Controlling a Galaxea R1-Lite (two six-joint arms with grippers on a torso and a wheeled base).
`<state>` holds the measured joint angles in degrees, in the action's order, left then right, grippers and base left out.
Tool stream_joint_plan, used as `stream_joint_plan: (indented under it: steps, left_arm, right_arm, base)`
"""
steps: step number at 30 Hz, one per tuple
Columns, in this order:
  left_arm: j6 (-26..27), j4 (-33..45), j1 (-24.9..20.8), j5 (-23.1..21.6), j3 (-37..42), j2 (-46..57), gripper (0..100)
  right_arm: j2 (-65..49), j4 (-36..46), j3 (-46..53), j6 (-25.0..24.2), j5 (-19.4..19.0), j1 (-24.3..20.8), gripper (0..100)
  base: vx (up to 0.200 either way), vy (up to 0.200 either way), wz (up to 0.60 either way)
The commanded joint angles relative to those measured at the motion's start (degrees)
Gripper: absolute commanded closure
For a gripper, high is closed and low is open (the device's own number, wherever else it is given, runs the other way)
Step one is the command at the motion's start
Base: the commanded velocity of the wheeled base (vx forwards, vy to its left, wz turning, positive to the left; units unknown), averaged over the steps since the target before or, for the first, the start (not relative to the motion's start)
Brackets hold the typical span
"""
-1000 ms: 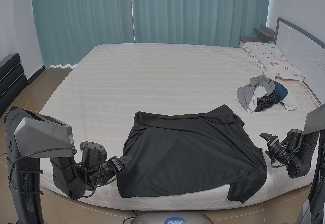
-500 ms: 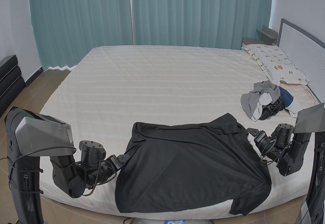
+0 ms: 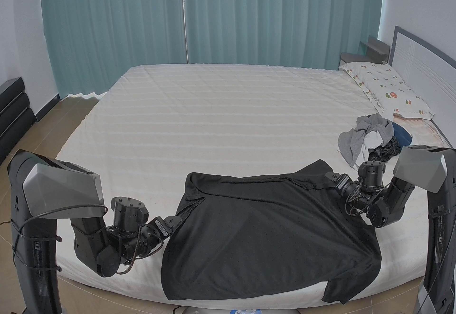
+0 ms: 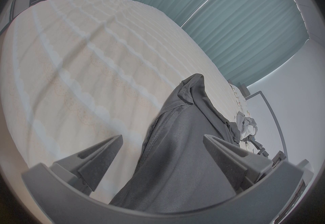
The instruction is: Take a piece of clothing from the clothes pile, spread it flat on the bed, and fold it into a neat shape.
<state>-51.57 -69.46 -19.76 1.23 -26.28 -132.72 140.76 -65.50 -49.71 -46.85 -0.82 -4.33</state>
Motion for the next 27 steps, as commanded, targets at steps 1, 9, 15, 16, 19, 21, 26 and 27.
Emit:
stream_joint_plan:
  steps: [1,9,15,16,19,21,26,27]
  left_arm:
    - [-0.1,-0.1,0.2,0.1,-0.3,-0.6,0]
    - [-0.1,-0.9,0.2,0.1,-0.2,-0.8,0]
    - [-0.1,-1.0,0.1,0.2,-0.2,-1.0,0]
    - [-0.1,-1.1,0.1,0.2,-0.2,-1.1,0]
    - [-0.1,-1.1,0.1,0.2,-0.2,-1.1,0]
    - [-0.1,-1.1,0.1,0.2,-0.2,-1.1,0]
    - [-0.1,-1.1,0.1,0.2,-0.2,-1.1,0]
    - [-0.1,-1.1,0.1,0.2,-0.2,-1.1,0]
  right_arm:
    - [4.0,4.2,-6.3,0.1,0.2,-0.1,0]
    - [9.3,9.3,-15.6,1.9,3.0,-0.2,0]
    - [10.4,10.0,-17.8,2.8,3.5,-0.5,100]
    - [10.5,9.5,-18.0,3.4,3.5,-0.5,100]
    - [10.6,7.7,-18.6,4.7,3.5,-0.4,100]
    - [10.4,5.7,-18.7,5.0,3.5,-0.3,100]
    - [10.0,4.8,-21.4,6.2,3.5,-0.3,100]
    - [10.0,4.8,-22.6,6.2,3.5,-0.3,100]
  base:
    - [0.000,0.000,0.00]
    - [0.000,0.000,0.00]
    - [0.000,0.000,0.00]
    - [0.000,0.000,0.00]
    - [0.000,0.000,0.00]
    - [0.000,0.000,0.00]
    - [0.000,0.000,0.00]
    - [0.000,0.000,0.00]
